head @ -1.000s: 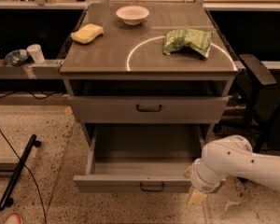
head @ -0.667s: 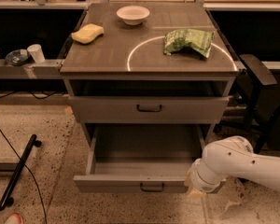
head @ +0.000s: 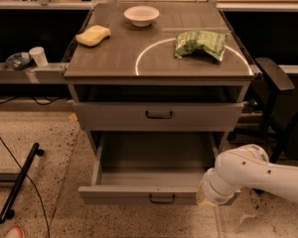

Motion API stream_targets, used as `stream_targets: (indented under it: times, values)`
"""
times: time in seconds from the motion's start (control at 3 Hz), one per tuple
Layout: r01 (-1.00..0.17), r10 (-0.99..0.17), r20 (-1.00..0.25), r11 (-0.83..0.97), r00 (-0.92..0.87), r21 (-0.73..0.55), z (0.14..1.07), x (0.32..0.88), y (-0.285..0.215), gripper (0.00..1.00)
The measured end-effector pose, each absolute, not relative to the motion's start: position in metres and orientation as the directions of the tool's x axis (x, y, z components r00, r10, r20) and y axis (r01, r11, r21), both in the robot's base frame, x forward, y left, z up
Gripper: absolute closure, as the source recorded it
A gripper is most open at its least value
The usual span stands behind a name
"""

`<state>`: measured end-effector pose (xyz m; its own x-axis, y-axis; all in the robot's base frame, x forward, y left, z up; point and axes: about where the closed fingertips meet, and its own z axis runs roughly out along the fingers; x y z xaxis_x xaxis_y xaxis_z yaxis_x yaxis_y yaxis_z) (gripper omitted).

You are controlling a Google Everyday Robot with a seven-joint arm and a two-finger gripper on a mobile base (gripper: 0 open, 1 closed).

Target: Close middle drawer

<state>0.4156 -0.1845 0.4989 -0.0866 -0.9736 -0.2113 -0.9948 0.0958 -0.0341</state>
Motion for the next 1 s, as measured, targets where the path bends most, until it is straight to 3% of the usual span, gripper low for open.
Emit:
stream_targets:
  times: [1.0]
  values:
    - [-0.991,-0.96,-0.253,0.131,-0.121,-0.021,0.411,0.407,-0.183,1.0]
